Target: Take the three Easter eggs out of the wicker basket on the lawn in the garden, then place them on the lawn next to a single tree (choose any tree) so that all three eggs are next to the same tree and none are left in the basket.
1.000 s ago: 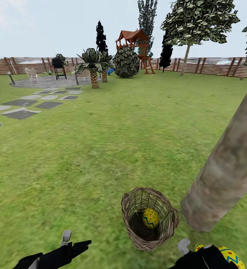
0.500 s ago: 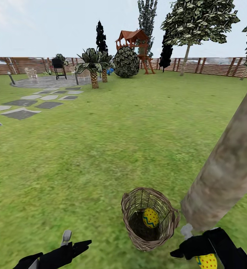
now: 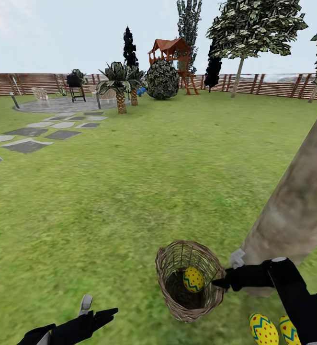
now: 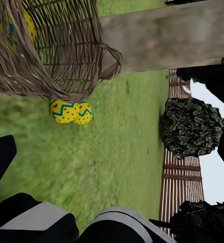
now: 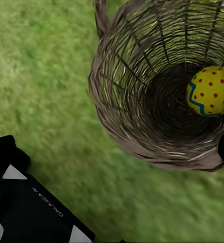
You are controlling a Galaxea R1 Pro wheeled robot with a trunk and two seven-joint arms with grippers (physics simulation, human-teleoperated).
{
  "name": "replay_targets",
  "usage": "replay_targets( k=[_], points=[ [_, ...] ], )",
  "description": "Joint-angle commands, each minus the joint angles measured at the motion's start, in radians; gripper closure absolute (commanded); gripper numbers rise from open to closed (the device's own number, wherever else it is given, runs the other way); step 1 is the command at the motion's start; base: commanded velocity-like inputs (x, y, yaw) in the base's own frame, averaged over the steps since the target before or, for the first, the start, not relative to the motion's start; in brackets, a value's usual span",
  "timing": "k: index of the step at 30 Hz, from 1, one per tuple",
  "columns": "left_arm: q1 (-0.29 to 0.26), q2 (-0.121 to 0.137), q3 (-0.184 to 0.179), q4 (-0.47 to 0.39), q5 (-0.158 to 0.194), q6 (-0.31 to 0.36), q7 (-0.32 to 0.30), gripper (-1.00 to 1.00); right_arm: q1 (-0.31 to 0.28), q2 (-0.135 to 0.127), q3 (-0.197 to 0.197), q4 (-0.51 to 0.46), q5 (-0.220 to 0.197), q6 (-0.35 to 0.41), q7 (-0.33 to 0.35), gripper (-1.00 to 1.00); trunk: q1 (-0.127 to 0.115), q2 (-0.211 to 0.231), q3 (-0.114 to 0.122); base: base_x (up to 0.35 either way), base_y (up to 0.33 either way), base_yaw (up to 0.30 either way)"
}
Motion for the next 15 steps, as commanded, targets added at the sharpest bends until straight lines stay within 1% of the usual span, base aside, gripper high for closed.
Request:
replay_targets(
  k=[1,4,8,10,13,15],
  points=[
    [-0.001,0.001,-0.006,0.000,0.009,0.010,0.000,-1.00,-0.001,0.000,-0.001,-0.017,0.010,0.028,0.009,-1.00,0.000,0.000,-0.001,0.000,0.000,0.000],
    [-0.001,0.000,-0.005,-0.001,0.009,0.010,0.002,-1.00,-0.002,-0.003,-0.001,-0.040,0.014,0.049,0.006,-1.00,0.000,0.000,-0.001,0.000,0.000,0.000],
    [-0.001,0.000,-0.005,-0.002,0.009,0.010,0.004,-1.00,-0.004,-0.004,-0.001,-0.078,0.016,0.056,-0.003,-1.00,0.000,0.000,-0.001,0.000,0.000,0.000],
    [-0.001,0.000,-0.005,-0.002,0.008,0.009,0.004,-1.00,-0.005,-0.004,-0.001,-0.084,0.017,0.057,-0.023,-1.00,0.000,0.000,-0.001,0.000,0.000,0.000],
    [-0.001,-0.001,-0.005,-0.003,0.008,0.009,0.005,-1.00,-0.005,-0.001,0.000,-0.087,0.016,0.056,-0.128,-1.00,0.000,0.000,-0.001,0.000,0.000,0.000],
    [-0.001,-0.001,-0.005,-0.003,0.008,0.010,0.004,-1.00,-0.005,0.011,0.001,-0.086,0.014,0.055,-0.211,-1.00,0.000,0.000,-0.001,0.000,0.000,0.000]
  ],
)
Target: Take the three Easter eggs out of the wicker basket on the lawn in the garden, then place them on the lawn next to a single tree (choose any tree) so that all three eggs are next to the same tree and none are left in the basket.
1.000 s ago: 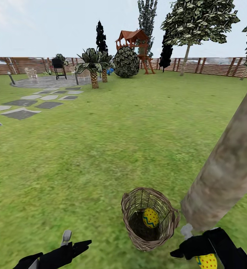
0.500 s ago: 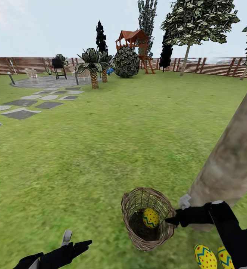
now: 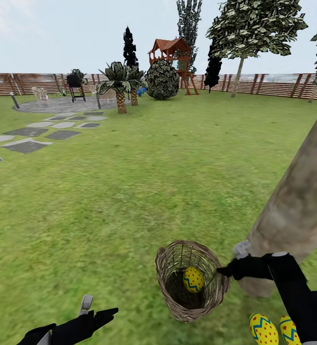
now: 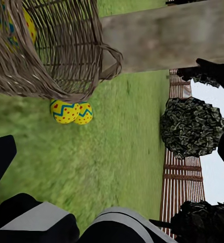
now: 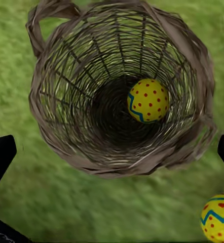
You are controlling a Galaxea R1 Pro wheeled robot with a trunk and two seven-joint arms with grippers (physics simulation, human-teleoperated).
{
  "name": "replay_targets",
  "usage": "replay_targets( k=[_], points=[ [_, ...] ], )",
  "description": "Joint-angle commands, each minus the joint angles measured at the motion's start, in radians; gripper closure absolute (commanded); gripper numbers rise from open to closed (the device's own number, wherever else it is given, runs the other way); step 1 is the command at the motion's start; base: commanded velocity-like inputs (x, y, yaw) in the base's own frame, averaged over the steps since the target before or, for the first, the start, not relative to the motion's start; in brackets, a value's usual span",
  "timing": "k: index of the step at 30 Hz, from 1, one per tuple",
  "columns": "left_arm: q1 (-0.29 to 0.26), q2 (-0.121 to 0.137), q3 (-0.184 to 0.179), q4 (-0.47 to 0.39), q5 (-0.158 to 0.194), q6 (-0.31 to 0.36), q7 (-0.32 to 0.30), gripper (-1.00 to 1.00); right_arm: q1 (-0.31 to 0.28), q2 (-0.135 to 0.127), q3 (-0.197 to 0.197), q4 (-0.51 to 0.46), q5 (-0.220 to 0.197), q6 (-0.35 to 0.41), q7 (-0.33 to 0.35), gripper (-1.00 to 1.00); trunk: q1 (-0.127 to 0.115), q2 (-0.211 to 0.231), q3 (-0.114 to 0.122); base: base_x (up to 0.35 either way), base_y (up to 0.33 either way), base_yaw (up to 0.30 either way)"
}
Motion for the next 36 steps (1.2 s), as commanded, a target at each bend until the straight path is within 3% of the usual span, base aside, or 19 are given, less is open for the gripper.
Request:
replay_targets(
  k=[1,3,6,13,26,36],
  points=[
    [-0.001,0.001,-0.006,0.000,0.009,0.010,-0.001,-1.00,-0.001,0.011,0.000,0.000,0.009,0.002,-0.030,-1.00,0.000,0.000,-0.001,0.000,0.000,0.000],
    [-0.001,0.001,-0.006,0.000,0.009,0.010,-0.002,-1.00,-0.001,0.039,0.002,0.005,0.008,-0.003,-0.104,-1.00,0.000,0.000,-0.001,0.000,0.000,0.000],
    [-0.001,0.001,-0.006,0.000,0.009,0.010,-0.001,-1.00,-0.001,0.071,0.003,0.010,0.009,-0.005,-0.149,-1.00,0.000,0.000,-0.001,0.000,0.000,0.000],
    [-0.001,0.000,-0.006,0.000,0.009,0.010,0.001,-1.00,-0.001,0.132,0.008,0.024,0.012,0.003,-0.161,-1.00,0.000,0.000,-0.001,0.087,0.171,-0.074],
    [-0.001,0.000,-0.006,0.000,0.009,0.010,0.001,-1.00,-0.001,0.140,0.009,0.044,0.012,0.005,-0.166,-1.00,0.000,0.000,0.002,0.155,0.268,-0.272],
    [-0.001,0.016,-0.002,0.000,0.011,0.010,-0.003,-1.00,-0.001,0.140,0.011,0.068,0.012,0.005,-0.167,-1.00,0.000,0.000,0.004,0.026,0.025,-0.164]
  ],
)
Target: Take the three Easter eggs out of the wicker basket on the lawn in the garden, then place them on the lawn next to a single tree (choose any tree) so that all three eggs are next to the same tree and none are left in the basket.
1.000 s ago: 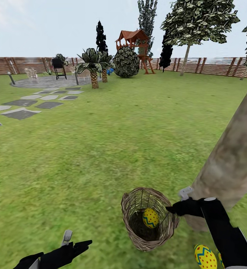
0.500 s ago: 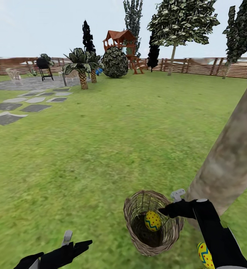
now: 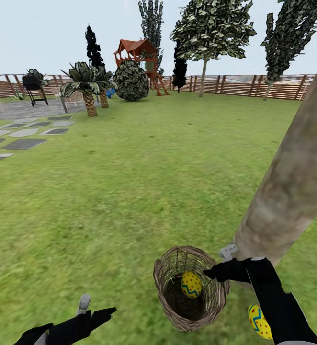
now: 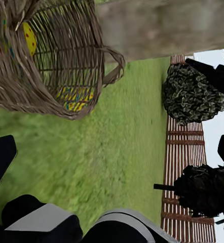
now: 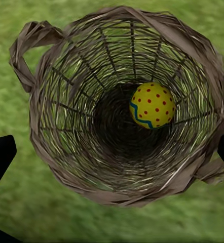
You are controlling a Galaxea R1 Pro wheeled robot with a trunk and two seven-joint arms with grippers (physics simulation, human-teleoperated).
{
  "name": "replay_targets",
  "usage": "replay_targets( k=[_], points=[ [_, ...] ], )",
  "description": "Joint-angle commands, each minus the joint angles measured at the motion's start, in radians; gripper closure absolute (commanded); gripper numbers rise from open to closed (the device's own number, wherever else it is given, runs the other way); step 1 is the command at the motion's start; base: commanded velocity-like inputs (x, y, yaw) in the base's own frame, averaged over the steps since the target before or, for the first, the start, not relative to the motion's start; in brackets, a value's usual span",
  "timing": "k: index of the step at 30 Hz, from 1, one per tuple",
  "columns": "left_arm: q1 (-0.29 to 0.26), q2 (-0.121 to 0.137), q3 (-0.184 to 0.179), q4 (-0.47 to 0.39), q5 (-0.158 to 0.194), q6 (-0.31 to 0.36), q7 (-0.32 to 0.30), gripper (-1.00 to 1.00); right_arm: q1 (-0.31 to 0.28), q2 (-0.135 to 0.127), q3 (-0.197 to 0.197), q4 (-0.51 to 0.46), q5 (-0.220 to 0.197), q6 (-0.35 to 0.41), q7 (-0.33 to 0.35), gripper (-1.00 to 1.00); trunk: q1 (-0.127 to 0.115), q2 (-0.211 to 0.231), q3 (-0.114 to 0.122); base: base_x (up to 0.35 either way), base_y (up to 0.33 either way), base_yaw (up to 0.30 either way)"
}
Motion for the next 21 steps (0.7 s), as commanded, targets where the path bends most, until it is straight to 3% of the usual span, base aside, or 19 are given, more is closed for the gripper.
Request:
replay_targets(
  k=[1,6,8,9,12,14,18,21],
  points=[
    [-0.001,0.008,0.000,-0.003,0.010,0.011,-0.003,-1.00,-0.001,0.000,-0.001,0.000,0.010,0.002,0.010,-1.00,0.000,0.000,-0.001,0.000,0.000,-0.020],
    [-0.002,0.058,0.073,-0.012,0.012,0.015,-0.028,-1.00,-0.001,0.002,-0.001,0.013,0.010,0.001,0.010,-1.00,0.000,0.000,-0.001,0.000,0.000,-0.200],
    [-0.002,0.082,0.083,-0.009,0.012,0.014,-0.067,-1.00,-0.001,0.006,0.005,0.031,0.010,0.000,0.010,-1.00,0.000,0.000,-0.001,0.000,0.000,-0.255],
    [-0.002,0.096,0.088,-0.004,0.010,0.012,-0.127,-1.00,-0.001,0.017,0.018,0.055,0.011,-0.001,0.009,-1.00,0.000,0.000,-0.001,0.000,0.000,-0.263],
    [-0.002,0.105,0.091,-0.001,0.008,0.010,-0.198,-1.00,-0.001,0.030,0.036,0.085,0.009,-0.002,-0.038,-1.00,0.000,0.000,-0.001,0.000,0.000,-0.266],
    [-0.002,0.106,0.091,0.000,0.008,0.010,-0.208,-1.00,-0.001,0.035,0.039,0.091,0.006,-0.004,-0.086,-1.00,0.000,0.000,-0.001,0.000,0.000,-0.273],
    [-0.002,0.105,0.090,0.000,0.008,0.010,-0.212,-1.00,-0.001,0.084,0.042,0.139,0.008,-0.012,-0.124,-1.00,0.000,0.000,-0.001,0.092,0.083,-0.278],
    [-0.002,0.103,0.089,0.000,0.008,0.010,-0.212,-1.00,-0.001,0.092,0.062,0.164,0.008,-0.014,-0.138,-1.00,0.000,0.000,-0.001,0.169,0.134,-0.199]
  ],
)
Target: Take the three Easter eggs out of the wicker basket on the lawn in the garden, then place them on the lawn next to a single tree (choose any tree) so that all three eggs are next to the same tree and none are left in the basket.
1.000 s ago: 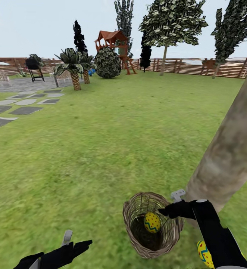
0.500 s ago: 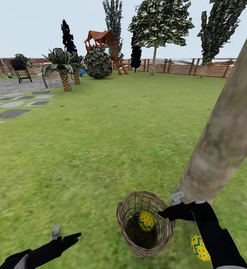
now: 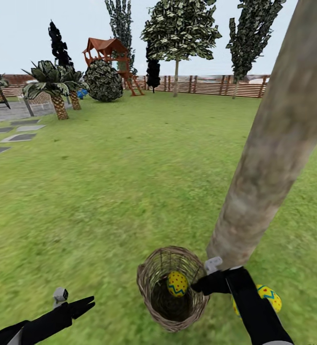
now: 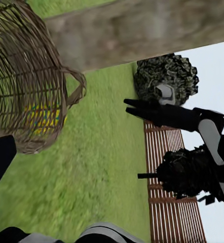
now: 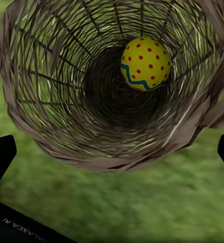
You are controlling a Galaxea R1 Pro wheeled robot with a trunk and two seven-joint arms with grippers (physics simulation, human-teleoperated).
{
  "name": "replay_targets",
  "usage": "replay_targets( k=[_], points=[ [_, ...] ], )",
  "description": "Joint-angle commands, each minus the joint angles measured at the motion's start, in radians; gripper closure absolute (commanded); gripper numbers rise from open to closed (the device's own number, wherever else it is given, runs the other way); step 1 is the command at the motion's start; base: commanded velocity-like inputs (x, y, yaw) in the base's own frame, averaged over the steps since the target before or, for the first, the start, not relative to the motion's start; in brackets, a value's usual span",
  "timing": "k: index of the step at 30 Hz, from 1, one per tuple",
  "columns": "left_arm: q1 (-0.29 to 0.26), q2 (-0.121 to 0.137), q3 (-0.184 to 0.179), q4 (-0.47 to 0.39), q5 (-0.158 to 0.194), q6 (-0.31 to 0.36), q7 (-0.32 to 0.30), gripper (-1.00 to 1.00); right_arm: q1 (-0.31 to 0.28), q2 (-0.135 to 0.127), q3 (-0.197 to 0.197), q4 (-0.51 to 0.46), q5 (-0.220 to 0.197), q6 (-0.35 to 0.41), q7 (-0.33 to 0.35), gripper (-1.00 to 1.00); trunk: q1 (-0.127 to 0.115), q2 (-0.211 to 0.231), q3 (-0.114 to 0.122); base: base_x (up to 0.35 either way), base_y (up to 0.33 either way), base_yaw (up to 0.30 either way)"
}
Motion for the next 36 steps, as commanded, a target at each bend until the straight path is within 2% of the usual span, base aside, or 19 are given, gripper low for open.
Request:
replay_targets(
  k=[1,11,15,18,19,20,21,23,24,27,30,33,36],
  points=[
    [-0.001,0.000,-0.007,0.000,0.008,0.011,-0.002,-1.00,-0.001,0.002,0.005,0.002,0.010,0.001,0.008,-1.00,0.000,0.000,-0.001,0.058,0.045,-0.066],
    [-0.001,-0.005,-0.009,0.001,0.007,0.011,0.003,-1.00,-0.001,0.001,0.015,-0.005,0.009,-0.001,0.007,-1.00,0.000,0.000,-0.001,0.011,0.008,-0.012],
    [-0.001,-0.007,-0.008,0.000,0.007,0.011,0.005,-1.00,-0.001,0.003,0.031,-0.010,0.009,-0.001,0.008,-1.00,0.000,0.000,-0.001,0.005,0.018,0.000],
    [-0.001,-0.011,-0.008,0.001,0.007,0.012,0.006,-1.00,-0.001,0.019,0.073,-0.048,0.011,0.008,0.005,-1.00,0.000,0.000,-0.001,0.106,0.220,0.000],
    [-0.001,-0.011,-0.008,0.001,0.007,0.011,0.004,-1.00,-0.002,0.032,0.127,-0.063,0.014,0.016,-0.005,-1.00,0.000,0.000,-0.001,0.049,0.101,0.000],
    [-0.001,-0.011,-0.009,0.002,0.007,0.011,0.001,-1.00,-0.005,0.040,0.169,-0.066,0.014,0.030,-0.030,-1.00,0.000,0.000,-0.001,0.025,0.052,0.000],
    [-0.001,-0.011,-0.009,0.002,0.007,0.011,0.000,-1.00,-0.008,0.045,0.191,-0.067,0.012,0.044,-0.053,-1.00,0.000,0.000,-0.001,0.016,0.033,0.000],
    [-0.001,-0.011,-0.009,0.002,0.008,0.011,-0.002,-1.00,-0.024,0.062,0.222,-0.067,0.007,0.091,-0.109,-1.00,0.000,0.000,-0.001,0.008,0.016,0.000],
    [-0.001,-0.011,-0.009,0.003,0.008,0.011,-0.003,-1.00,-0.051,0.077,0.232,-0.061,0.005,0.121,-0.130,-1.00,0.004,-0.007,-0.004,0.002,0.004,0.000],
    [-0.001,-0.011,-0.010,0.003,0.009,0.011,-0.003,-1.00,-0.092,0.091,0.236,-0.011,0.000,0.139,-0.146,-1.00,0.015,-0.028,-0.013,0.001,0.002,0.000],
    [-0.001,-0.013,-0.010,0.004,0.010,0.011,-0.003,-1.00,-0.144,0.098,0.237,0.098,-0.002,0.143,-0.153,-1.00,0.027,-0.049,-0.023,0.000,0.000,0.000],
    [-0.001,-0.014,-0.010,0.004,0.010,0.011,-0.003,-1.00,-0.160,0.099,0.236,0.124,-0.001,0.143,-0.156,-1.00,0.038,-0.070,-0.032,0.000,0.000,0.000],
    [-0.001,-0.015,-0.011,0.004,0.010,0.011,-0.002,-1.00,-0.165,0.099,0.234,0.127,-0.002,0.140,-0.213,-1.00,0.050,-0.091,-0.042,0.000,0.000,0.000]
  ],
)
